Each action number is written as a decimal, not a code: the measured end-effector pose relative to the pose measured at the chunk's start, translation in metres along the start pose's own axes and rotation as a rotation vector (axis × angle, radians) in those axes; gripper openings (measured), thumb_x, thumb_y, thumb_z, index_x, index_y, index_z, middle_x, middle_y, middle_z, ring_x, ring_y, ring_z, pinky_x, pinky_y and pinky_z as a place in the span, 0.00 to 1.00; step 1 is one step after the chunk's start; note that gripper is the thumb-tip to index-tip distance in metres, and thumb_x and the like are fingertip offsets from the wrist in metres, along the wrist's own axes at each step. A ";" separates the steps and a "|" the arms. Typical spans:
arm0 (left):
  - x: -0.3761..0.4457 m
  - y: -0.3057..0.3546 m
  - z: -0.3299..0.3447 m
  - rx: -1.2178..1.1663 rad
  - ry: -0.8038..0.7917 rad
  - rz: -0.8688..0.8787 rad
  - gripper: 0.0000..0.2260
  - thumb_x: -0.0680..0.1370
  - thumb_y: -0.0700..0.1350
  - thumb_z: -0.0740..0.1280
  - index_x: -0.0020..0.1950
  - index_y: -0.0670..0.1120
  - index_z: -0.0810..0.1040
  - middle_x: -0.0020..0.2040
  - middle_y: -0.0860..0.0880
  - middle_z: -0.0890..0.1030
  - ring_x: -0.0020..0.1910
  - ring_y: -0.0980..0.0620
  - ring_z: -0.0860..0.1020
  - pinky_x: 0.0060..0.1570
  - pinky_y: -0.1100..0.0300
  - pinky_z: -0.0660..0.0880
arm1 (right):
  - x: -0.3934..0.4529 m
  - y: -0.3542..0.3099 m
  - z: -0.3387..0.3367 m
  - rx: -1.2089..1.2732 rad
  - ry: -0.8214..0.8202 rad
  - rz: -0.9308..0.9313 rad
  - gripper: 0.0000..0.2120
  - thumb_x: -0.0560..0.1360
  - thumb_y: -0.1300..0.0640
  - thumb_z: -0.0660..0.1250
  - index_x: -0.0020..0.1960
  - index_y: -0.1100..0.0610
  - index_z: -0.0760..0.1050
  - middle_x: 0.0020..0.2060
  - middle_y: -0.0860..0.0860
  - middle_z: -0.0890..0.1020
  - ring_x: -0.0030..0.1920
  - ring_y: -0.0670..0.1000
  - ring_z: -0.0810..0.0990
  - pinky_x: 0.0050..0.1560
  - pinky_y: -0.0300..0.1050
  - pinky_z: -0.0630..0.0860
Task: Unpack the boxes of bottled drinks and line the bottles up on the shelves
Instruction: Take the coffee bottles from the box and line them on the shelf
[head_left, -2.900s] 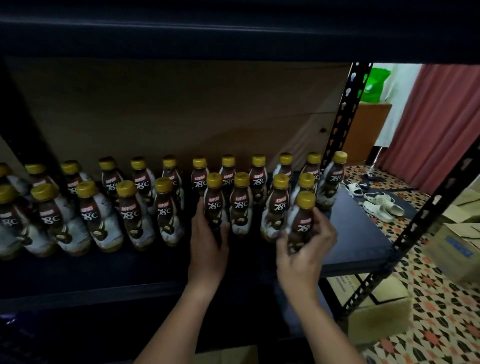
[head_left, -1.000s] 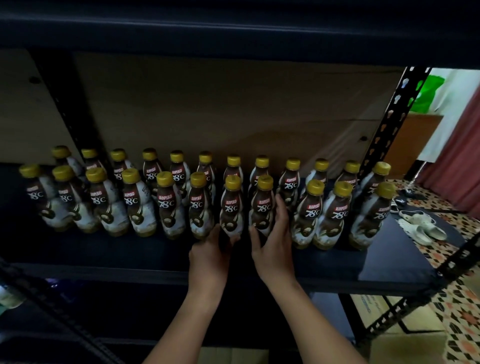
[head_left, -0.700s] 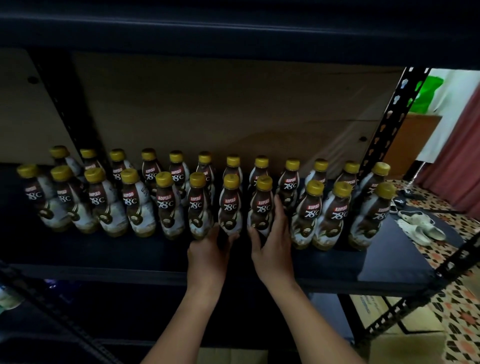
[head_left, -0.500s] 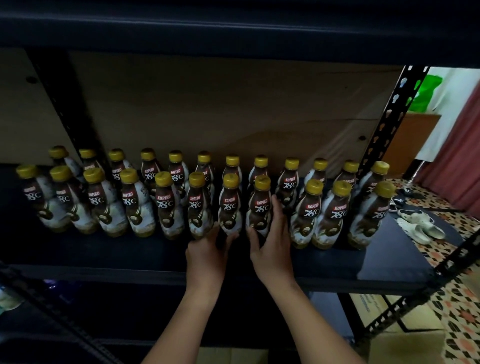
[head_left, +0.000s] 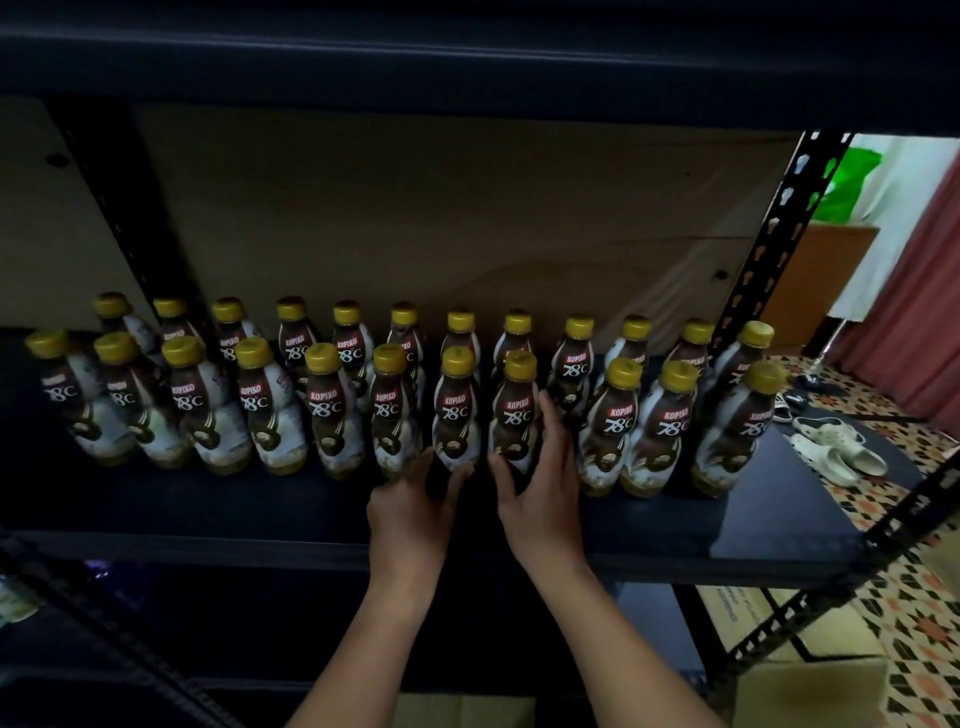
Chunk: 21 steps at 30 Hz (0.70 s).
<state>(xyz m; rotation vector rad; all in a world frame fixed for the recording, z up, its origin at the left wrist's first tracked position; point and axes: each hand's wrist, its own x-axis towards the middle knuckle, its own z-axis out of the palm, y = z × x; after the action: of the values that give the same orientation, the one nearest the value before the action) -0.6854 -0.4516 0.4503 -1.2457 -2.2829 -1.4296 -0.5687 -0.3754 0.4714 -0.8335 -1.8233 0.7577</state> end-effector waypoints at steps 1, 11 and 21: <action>0.000 0.000 0.000 -0.002 0.000 -0.001 0.14 0.75 0.51 0.77 0.58 0.48 0.85 0.51 0.50 0.87 0.49 0.53 0.86 0.48 0.59 0.83 | 0.000 0.000 0.000 0.002 -0.002 0.001 0.37 0.78 0.62 0.70 0.81 0.51 0.55 0.77 0.44 0.61 0.74 0.27 0.52 0.69 0.21 0.51; -0.015 0.017 -0.015 -0.193 0.087 -0.037 0.05 0.74 0.45 0.78 0.48 0.48 0.87 0.45 0.65 0.83 0.46 0.72 0.81 0.46 0.78 0.72 | -0.009 0.007 -0.017 0.137 -0.026 0.029 0.44 0.76 0.60 0.73 0.75 0.28 0.51 0.75 0.43 0.65 0.76 0.41 0.63 0.74 0.37 0.64; -0.040 0.098 0.047 -0.322 0.009 0.026 0.19 0.76 0.45 0.76 0.66 0.46 0.80 0.56 0.55 0.83 0.55 0.63 0.81 0.55 0.68 0.77 | -0.002 0.035 -0.105 -0.182 0.402 -0.302 0.24 0.72 0.63 0.74 0.65 0.56 0.71 0.63 0.58 0.70 0.65 0.58 0.71 0.70 0.42 0.67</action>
<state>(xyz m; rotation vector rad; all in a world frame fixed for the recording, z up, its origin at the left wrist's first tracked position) -0.5764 -0.4174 0.4699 -1.3408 -2.0792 -1.8432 -0.4635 -0.3425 0.4793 -0.7399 -1.6159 0.2130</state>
